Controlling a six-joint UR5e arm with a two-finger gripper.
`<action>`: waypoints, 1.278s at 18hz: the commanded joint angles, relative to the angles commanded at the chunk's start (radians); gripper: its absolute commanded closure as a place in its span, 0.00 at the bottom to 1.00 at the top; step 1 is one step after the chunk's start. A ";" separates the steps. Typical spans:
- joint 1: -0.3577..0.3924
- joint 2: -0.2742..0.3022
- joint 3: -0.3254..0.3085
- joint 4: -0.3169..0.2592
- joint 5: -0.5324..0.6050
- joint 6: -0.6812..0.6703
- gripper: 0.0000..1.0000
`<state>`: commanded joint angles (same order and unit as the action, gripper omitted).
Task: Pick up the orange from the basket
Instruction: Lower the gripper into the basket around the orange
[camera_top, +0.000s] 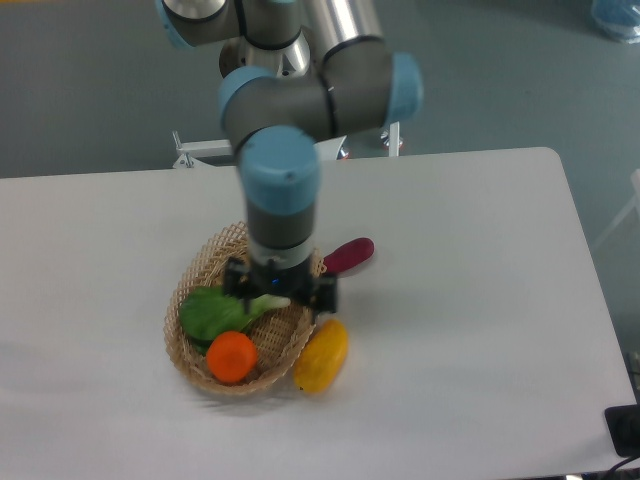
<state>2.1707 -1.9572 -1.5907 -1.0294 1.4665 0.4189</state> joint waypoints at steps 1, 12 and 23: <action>-0.006 -0.015 0.000 0.015 0.000 -0.011 0.00; -0.020 -0.104 -0.038 0.084 0.009 0.000 0.00; -0.048 -0.126 -0.066 0.114 0.015 -0.002 0.00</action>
<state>2.1230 -2.0831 -1.6567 -0.9158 1.4818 0.4172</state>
